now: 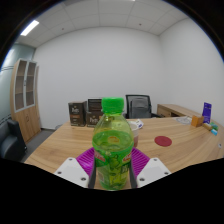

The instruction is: Pour water

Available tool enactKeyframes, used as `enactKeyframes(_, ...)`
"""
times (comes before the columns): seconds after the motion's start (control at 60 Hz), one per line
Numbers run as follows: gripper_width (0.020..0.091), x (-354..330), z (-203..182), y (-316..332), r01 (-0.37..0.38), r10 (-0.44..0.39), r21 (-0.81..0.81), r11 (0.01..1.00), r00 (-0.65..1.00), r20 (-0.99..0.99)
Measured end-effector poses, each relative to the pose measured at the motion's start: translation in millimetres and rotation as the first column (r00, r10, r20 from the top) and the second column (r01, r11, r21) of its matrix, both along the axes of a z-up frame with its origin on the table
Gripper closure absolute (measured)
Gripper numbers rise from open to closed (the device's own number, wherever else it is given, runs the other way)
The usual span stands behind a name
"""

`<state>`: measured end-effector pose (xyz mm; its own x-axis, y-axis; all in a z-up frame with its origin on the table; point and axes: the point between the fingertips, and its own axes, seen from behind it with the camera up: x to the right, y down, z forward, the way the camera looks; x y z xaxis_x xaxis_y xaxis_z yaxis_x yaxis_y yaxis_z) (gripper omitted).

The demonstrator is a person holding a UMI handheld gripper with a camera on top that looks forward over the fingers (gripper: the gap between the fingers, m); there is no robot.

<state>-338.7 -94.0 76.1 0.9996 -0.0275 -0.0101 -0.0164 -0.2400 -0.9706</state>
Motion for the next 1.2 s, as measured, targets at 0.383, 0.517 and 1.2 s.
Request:
enactKeyframes(0.383, 0.0705, 3, 2, 5, 0.002, -0.001, 0.011, 1.000, 0.999, -0.032)
enactKeyframes(0.517, 0.0703, -18, 11, 23, -0.031, 0.021, -0.053, 0.998, 0.983, -0.185)
enactKeyframes(1.2, 0.0705, -59, 62, 178, 0.006, -0.240, -0.242, 0.970, -0.104, -0.965)
